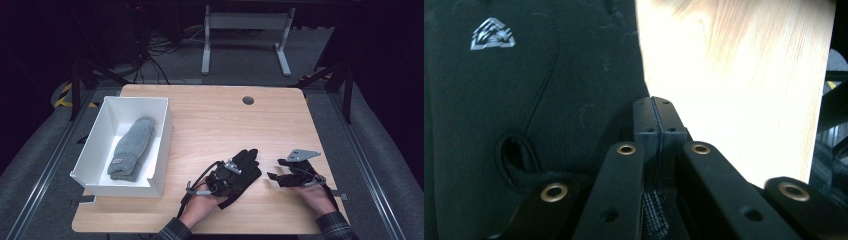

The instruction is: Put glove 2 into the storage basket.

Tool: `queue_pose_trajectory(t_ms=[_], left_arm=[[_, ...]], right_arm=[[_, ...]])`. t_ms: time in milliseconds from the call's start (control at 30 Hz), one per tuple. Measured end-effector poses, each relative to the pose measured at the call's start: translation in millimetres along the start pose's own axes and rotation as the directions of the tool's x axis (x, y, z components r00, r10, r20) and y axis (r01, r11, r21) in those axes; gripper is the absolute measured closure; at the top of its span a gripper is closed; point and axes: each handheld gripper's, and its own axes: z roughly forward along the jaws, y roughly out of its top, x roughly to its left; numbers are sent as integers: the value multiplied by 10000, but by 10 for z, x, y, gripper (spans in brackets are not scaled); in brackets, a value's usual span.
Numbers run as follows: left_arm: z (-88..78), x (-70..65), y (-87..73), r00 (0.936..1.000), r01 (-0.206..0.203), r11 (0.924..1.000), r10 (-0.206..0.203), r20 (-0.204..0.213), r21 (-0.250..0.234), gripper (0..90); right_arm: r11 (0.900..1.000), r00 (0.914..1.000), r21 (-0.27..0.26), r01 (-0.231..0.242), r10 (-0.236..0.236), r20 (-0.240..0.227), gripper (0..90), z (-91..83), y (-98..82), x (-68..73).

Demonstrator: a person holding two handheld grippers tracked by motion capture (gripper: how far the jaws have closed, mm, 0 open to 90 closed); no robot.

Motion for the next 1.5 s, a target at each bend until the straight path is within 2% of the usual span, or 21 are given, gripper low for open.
queue_pose_trajectory(t_ms=[233, 333, 400, 500, 533, 733, 767, 833, 867, 900, 1000, 1167, 1400, 1433, 1500], left_arm=[[-181, 47, -181, 9998, -152, 9998, 154, -149, 115, 900], [-200, 45, -192, 9995, -228, 9997, 228, -201, 13, 900], [-242, 36, -160, 9982, -509, 9987, 507, -326, -50, 900], [-273, 37, -138, 9974, -623, 9978, 614, -385, -211, 824], [-329, 56, -98, 9952, -838, 9961, 823, -528, -266, 787], [-407, 156, 7, 9906, -1186, 9919, 1150, -746, -461, 505], [-407, 156, 7, 9906, -1186, 9919, 1150, -746, -461, 466], [-376, 222, 62, 9848, -1466, 9889, 1436, -976, -252, 370], [-376, 222, 62, 9848, -1466, 9889, 1436, -976, -252, 333], [-344, 247, 77, 9836, -1552, 9878, 1529, -958, -165, 333], [-264, 277, 101, 9785, -1774, 9841, 1773, -1054, 85, 210], [-140, 336, 127, 9727, -1847, 9820, 1884, -1357, 393, 155], [-51, 399, 112, 9766, -1701, 9836, 1765, -1232, 604, 154], [-24, 417, 92, 9806, -1554, 9857, 1620, -1107, 657, 155], [-9, 426, 81, 9824, -1528, 9865, 1581, -995, 588, 164]], right_arm=[[9999, 9999, 55, 109, -109, 24, 283, 43, -8, -2], [9999, 9999, 105, 135, -135, 54, 282, 59, -15, 1], [9996, 9997, 153, 244, -245, 78, 267, 79, -26, 1], [9996, 9996, 134, 249, -251, 93, 260, 79, -29, 0], [9996, 9996, 38, 280, -280, 86, 240, 85, -41, -4], [9993, 9996, -266, 271, -269, 82, 184, 110, -74, -6], [9993, 9996, -266, 271, -269, 82, 184, 110, -74, -6], [9993, 9996, -268, 270, -268, 85, 183, 110, -73, -6], [9993, 9996, -267, 266, -263, 89, 182, 111, -73, -6], [9993, 9996, -267, 266, -263, 89, 182, 111, -73, -6], [9993, 9996, -263, 262, -260, 93, 181, 111, -73, -6], [9993, 9996, -264, 260, -258, 92, 181, 111, -73, -6], [9993, 9996, -266, 256, -253, 96, 181, 111, -73, -6], [9993, 9996, -266, 256, -254, 96, 181, 111, -73, -6], [9993, 9996, -266, 254, -251, 98, 181, 111, -74, -5]])
